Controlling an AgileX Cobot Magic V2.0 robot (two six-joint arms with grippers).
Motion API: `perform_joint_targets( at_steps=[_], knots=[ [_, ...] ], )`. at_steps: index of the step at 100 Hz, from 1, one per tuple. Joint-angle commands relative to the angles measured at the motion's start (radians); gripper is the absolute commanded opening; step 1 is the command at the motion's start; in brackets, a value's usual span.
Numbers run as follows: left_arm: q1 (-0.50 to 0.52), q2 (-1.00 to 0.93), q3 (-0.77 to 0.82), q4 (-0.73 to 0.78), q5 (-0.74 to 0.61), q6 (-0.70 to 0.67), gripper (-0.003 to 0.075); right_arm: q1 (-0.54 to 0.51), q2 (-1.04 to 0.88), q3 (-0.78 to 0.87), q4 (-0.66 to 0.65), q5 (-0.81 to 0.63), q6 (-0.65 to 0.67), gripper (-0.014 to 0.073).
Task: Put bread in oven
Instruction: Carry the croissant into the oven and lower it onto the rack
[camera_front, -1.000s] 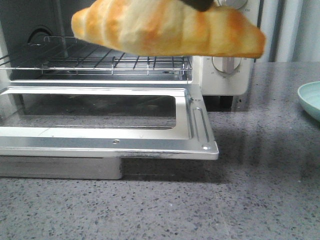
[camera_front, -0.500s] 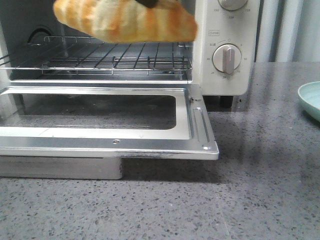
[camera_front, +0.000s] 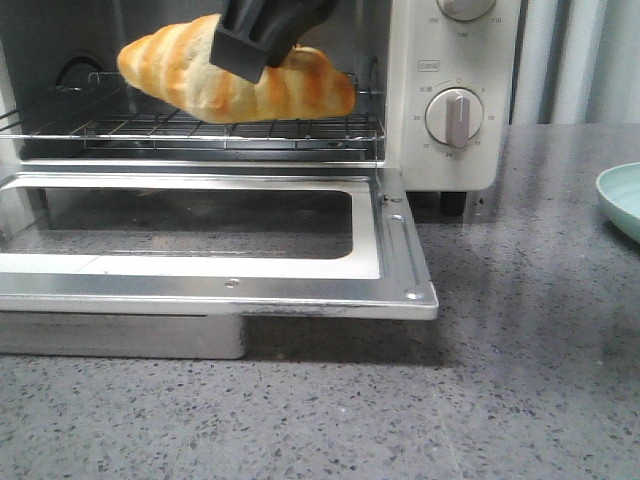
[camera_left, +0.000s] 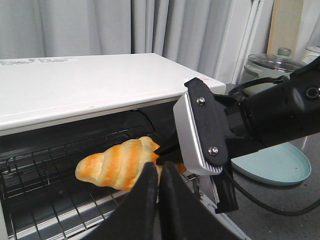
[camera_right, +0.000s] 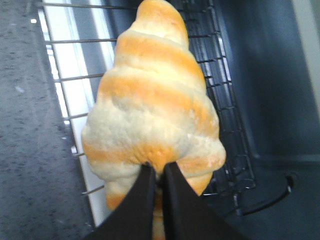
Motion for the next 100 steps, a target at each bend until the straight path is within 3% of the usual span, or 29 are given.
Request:
perform_joint_targets(
  at_steps=[1, 32, 39, 58, 65, 100],
  knots=[
    [0.003, 0.009, -0.029, 0.000, -0.080, 0.000, -0.0021, -0.007, -0.034, -0.036, -0.073, -0.055, 0.024, -0.0069],
    [0.003, 0.009, -0.029, -0.001, -0.080, 0.000, -0.0021, -0.007, -0.034, -0.036, -0.079, -0.087, 0.026, -0.0054],
    [0.003, 0.009, -0.029, -0.009, -0.078, 0.000, -0.0021, -0.007, -0.036, -0.036, -0.079, -0.092, 0.026, 0.0008],
    [0.003, 0.009, -0.029, -0.021, -0.058, 0.000, -0.0021, -0.007, -0.036, -0.036, -0.079, -0.108, 0.026, 0.0302],
    [0.003, 0.009, -0.029, -0.021, -0.044, 0.000, -0.0021, -0.007, -0.036, -0.036, -0.083, -0.110, 0.026, 0.0370],
    [0.003, 0.004, -0.029, -0.026, -0.033, 0.000, -0.0022, 0.049, -0.047, -0.036, -0.090, -0.068, 0.026, 0.0379]
  ],
)
